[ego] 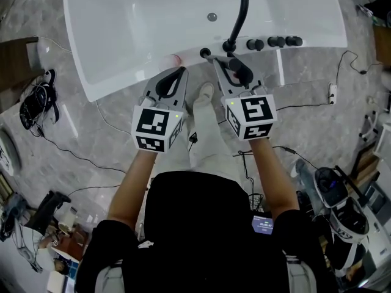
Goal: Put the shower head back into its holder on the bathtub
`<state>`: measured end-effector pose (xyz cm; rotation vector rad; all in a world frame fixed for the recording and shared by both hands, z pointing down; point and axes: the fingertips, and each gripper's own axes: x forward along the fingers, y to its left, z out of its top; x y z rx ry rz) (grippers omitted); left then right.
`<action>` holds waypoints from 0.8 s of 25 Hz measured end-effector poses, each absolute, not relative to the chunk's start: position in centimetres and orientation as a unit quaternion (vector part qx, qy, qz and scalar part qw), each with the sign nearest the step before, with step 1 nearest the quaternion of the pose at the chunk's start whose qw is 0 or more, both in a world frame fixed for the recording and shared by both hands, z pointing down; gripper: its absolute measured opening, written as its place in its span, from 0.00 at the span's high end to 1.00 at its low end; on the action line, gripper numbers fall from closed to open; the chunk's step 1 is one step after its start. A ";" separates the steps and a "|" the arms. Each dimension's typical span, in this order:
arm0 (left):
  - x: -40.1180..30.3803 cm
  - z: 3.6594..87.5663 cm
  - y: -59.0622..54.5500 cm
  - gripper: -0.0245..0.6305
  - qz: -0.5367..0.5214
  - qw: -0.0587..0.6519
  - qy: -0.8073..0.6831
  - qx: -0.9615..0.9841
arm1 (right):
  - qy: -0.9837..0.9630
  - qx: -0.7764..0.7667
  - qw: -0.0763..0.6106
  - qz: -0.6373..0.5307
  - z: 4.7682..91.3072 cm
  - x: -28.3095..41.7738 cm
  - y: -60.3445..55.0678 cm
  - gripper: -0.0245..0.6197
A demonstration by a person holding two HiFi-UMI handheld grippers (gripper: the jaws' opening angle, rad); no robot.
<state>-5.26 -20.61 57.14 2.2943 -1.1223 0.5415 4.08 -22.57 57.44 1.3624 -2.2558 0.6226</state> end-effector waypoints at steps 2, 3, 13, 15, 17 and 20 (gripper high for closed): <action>-4.9 57.7 -20.9 0.94 0.203 0.261 -0.415 0.848 | -0.813 0.489 0.221 0.226 58.5 4.3 -22.8 0.75; -4.7 57.9 -20.9 0.94 0.204 0.262 -0.415 0.847 | -0.813 0.488 0.224 0.227 59.0 4.4 -22.8 0.75; -4.3 59.7 -21.3 0.94 0.207 0.263 -0.418 0.845 | -0.808 0.473 0.256 0.242 64.5 4.4 -23.4 0.75; -4.3 60.1 -21.6 0.94 0.207 0.267 -0.419 0.843 | -0.810 0.465 0.264 0.240 65.6 4.0 -23.8 0.75; -4.3 60.4 -21.8 0.94 0.209 0.267 -0.421 0.841 | -0.812 0.456 0.274 0.238 66.6 3.7 -24.0 0.75; -4.3 60.8 -22.0 0.94 0.210 0.268 -0.424 0.839 | -0.814 0.446 0.288 0.237 68.1 3.4 -24.2 0.75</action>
